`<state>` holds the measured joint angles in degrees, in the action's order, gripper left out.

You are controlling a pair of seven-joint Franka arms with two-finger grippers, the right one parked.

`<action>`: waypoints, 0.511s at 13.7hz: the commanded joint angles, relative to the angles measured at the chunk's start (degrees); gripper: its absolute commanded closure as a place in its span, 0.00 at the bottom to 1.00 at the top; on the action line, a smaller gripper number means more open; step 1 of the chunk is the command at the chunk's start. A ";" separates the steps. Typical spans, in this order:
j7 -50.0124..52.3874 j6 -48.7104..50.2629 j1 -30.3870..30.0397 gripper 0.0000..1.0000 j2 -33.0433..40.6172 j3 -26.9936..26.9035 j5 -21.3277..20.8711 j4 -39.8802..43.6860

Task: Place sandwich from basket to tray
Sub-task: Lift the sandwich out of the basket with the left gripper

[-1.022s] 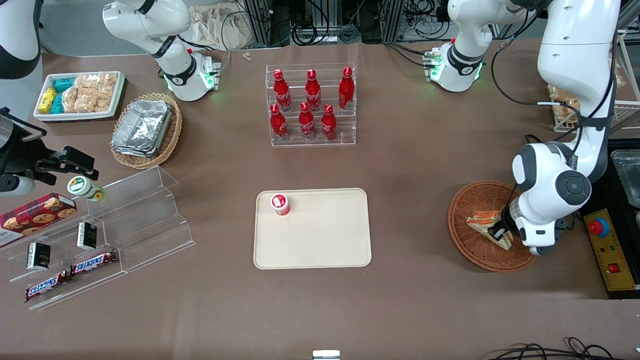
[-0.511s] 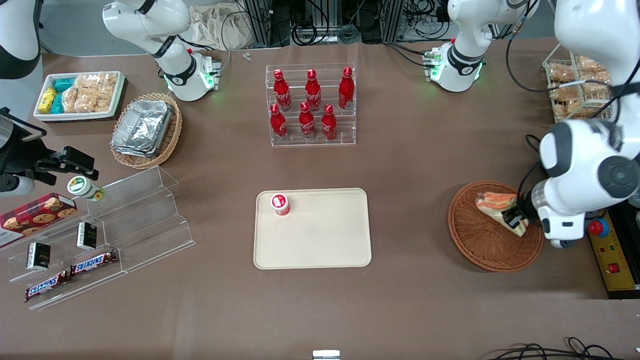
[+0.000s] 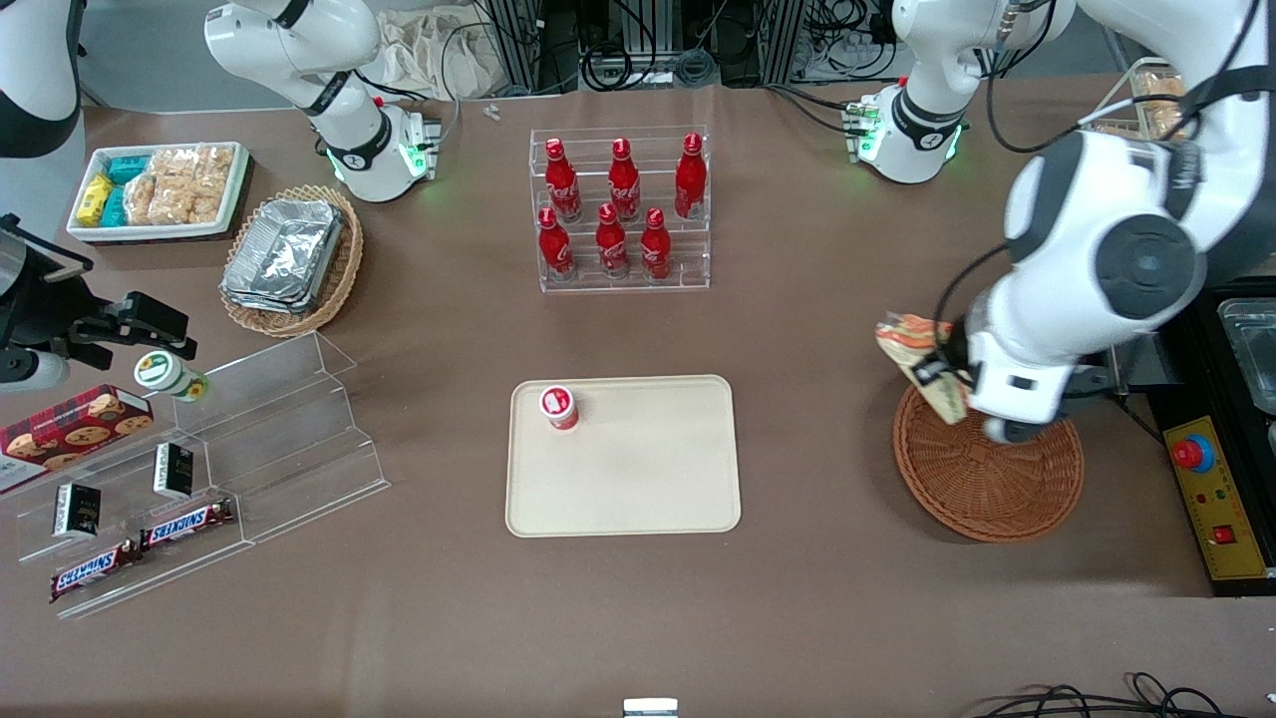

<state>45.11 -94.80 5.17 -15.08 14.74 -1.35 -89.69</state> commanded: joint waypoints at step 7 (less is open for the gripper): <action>-5.37 -5.11 9.77 1.00 -9.87 5.65 -5.68 6.20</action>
<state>43.08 -97.98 14.82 -22.66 19.73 -5.77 -86.16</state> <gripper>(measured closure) 0.841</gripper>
